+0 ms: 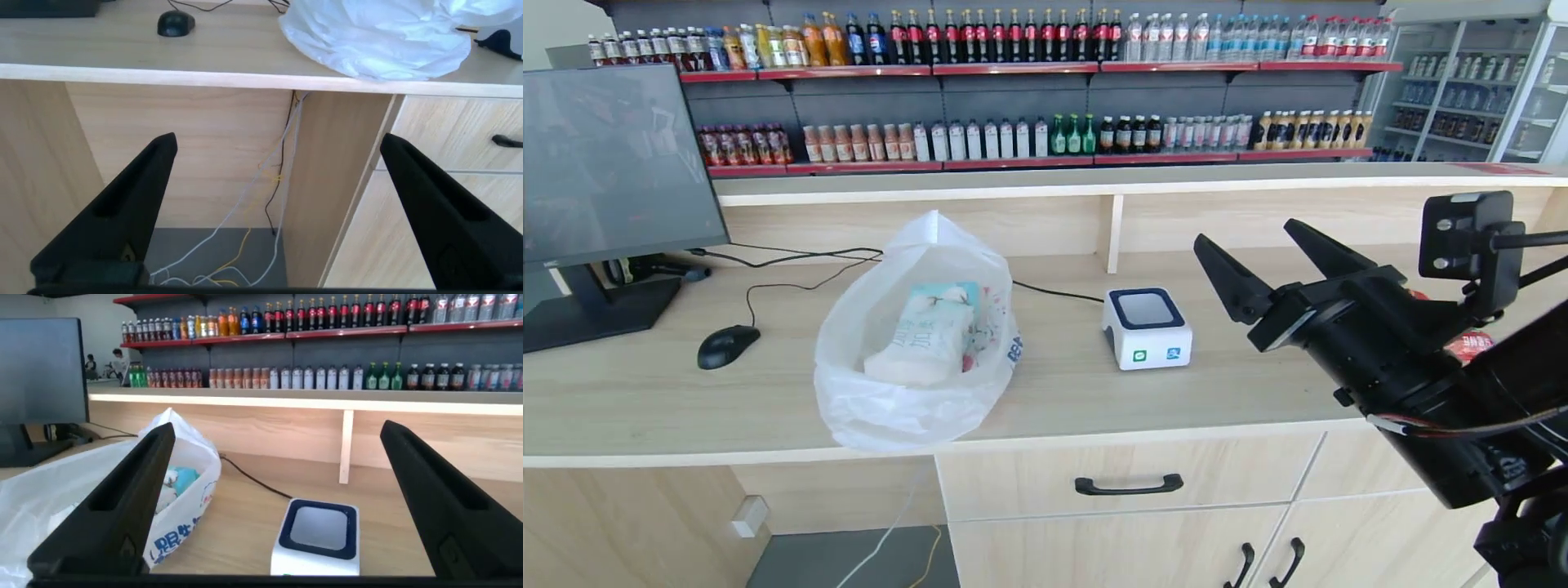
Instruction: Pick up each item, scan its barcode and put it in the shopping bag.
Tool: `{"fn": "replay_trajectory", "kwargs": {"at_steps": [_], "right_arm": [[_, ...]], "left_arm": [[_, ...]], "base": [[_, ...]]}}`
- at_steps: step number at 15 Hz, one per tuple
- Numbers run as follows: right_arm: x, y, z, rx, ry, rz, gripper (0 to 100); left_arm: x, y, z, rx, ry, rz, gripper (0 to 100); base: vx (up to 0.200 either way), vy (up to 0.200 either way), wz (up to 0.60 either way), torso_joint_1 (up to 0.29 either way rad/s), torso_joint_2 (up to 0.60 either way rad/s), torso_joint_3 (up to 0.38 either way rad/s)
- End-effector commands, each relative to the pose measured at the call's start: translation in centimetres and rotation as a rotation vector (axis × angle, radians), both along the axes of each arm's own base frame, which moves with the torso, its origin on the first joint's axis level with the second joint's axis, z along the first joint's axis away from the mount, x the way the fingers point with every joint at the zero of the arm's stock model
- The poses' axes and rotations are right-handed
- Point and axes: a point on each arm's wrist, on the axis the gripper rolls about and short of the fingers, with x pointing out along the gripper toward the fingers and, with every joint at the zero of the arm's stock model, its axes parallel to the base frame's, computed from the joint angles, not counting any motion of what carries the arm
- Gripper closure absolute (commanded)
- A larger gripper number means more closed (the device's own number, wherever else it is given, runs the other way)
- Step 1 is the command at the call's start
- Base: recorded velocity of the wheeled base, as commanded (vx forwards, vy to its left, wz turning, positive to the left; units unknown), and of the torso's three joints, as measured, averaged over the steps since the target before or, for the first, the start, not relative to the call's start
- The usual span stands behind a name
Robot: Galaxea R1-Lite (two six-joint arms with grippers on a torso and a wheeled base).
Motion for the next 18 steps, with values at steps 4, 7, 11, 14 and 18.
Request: {"fn": "replay_trajectory", "kwargs": {"at_steps": [4, 7, 11, 14, 18], "right_arm": [[0.18, 0.14, -0.5, -0.01, 0.016, 0.001, 0], [0.26, 0.24, -0.77, -0.016, 0.025, 0.002, 0], [0.12, 0.2, -0.86, -0.02, 0.028, 0.003, 0], [-0.35, -0.11, -0.73, -0.019, 0.025, 0.005, 0], [-0.73, -0.37, -0.68, -0.019, 0.025, 0.005, 0]], "left_arm": [[0.0, 0.0, -0.02, 0.0, 0.0, 0.0, 0], [-0.01, 0.0, 0.03, 0.0, -0.001, 0.0, 0], [0.0, 0.0, -0.02, -0.002, 0.0, 0.0, 0], [-0.01, 0.0, 0.03, -0.003, -0.001, 0.0, 0], [-0.01, 0.0, 0.03, -0.005, -0.001, 0.002, 0]], "base": [[0.0, -0.2, 0.0, 0.005, 0.0, 0.004], [0.0, -0.2, 0.0, 0.002, 0.0, 0.004], [0.0, -0.2, 0.0, -0.002, 0.01, 0.005], [0.0, -0.2, 0.0, 0.002, 0.0, 0.007], [0.0, -0.2, 0.0, 0.004, 0.0, 0.002]]}}
